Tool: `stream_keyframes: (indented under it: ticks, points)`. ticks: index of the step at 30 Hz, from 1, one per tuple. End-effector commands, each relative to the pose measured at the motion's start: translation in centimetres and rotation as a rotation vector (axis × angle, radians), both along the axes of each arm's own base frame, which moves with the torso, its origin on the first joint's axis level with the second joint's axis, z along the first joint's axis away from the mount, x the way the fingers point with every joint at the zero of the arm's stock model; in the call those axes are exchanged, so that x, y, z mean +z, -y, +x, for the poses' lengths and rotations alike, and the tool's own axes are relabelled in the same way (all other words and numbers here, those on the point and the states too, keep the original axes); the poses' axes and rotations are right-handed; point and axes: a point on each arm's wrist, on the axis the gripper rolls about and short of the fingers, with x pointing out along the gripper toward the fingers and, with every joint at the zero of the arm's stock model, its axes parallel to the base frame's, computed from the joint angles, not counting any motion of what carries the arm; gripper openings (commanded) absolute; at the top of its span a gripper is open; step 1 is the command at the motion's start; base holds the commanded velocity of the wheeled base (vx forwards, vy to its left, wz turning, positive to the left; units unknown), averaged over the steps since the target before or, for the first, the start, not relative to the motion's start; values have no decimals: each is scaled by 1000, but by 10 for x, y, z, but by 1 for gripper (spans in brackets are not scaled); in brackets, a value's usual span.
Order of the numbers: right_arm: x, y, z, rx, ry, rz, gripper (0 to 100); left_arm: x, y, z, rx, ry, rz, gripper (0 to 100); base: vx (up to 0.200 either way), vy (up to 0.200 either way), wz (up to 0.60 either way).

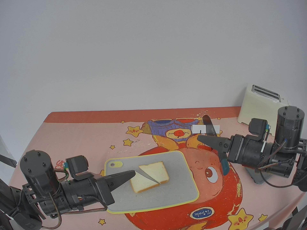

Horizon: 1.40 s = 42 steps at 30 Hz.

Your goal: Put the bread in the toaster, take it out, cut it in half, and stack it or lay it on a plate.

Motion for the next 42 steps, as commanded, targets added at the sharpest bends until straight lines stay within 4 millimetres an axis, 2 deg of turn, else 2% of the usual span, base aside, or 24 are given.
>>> stream_keyframes:
  ticks: [1, 2, 3, 6, 8, 11, 18, 21, 23, 24, 25, 26, 30, 33, 37, 42]
  points:
    - [-17, -8, 7, 3, -25, -12, 100, -7, 3, 3, 3, -43, 6, 0, 0, 0, 0]
    - [-19, -10, 9, 2, -23, -6, 100, -8, 3, 3, 3, -48, 8, 0, 0, 0, 0]
    - [-22, -13, 12, 0, -20, 3, 0, -9, 3, 3, 4, -53, 9, 0, 0, 0, 0]
    - [-25, -16, 15, -1, -17, 16, 0, -9, 3, 3, 7, -64, 2, 0, 0, 0, 0]
    - [-39, -21, 17, -5, -38, -14, 0, -10, 3, 3, 12, -91, -16, 0, 0, 0, 0]
    - [-48, -28, 19, -28, -34, -32, 0, -11, 3, 3, 16, -115, -27, 0, 0, 0, 0]
    - [-52, -37, 18, -86, 67, 26, 0, -11, 4, 5, 28, -126, -36, 0, 0, 0, 0]
    - [-45, -39, 21, -77, 94, 45, 0, -8, 5, 6, 46, -108, -41, 0, 0, 0, 0]
    - [-40, -43, 29, -71, 122, 36, 0, -6, 5, 8, 70, -96, -45, 0, 0, 0, 0]
    - [-35, -49, 41, -63, 150, -26, 0, -4, 6, 12, 110, -81, -48, 0, 0, 0, 0]
    - [-34, -50, 42, -61, 153, -32, 0, -3, 7, 13, 113, -80, -49, 0, 0, 0, 0]
    - [-28, -53, 53, -56, 130, -109, 0, -4, 7, 14, 150, -79, -35, 0, 0, 0, 0]
    - [-16, -61, 66, -44, 44, -185, 0, -4, 7, 14, 171, -89, -1, 0, 0, 0, 0]
    - [-16, -56, 66, -43, -6, -237, 0, -8, 6, 12, 153, -64, 86, 0, 0, 0, 0]
    - [-4, -55, 59, -5, -15, -226, 0, -18, 0, 5, 117, -19, 214, 0, 0, 0, 0]
    - [-2, -54, 51, 11, -50, -254, 0, -21, 0, 6, 141, -21, 235, 0, 0, 0, 0]
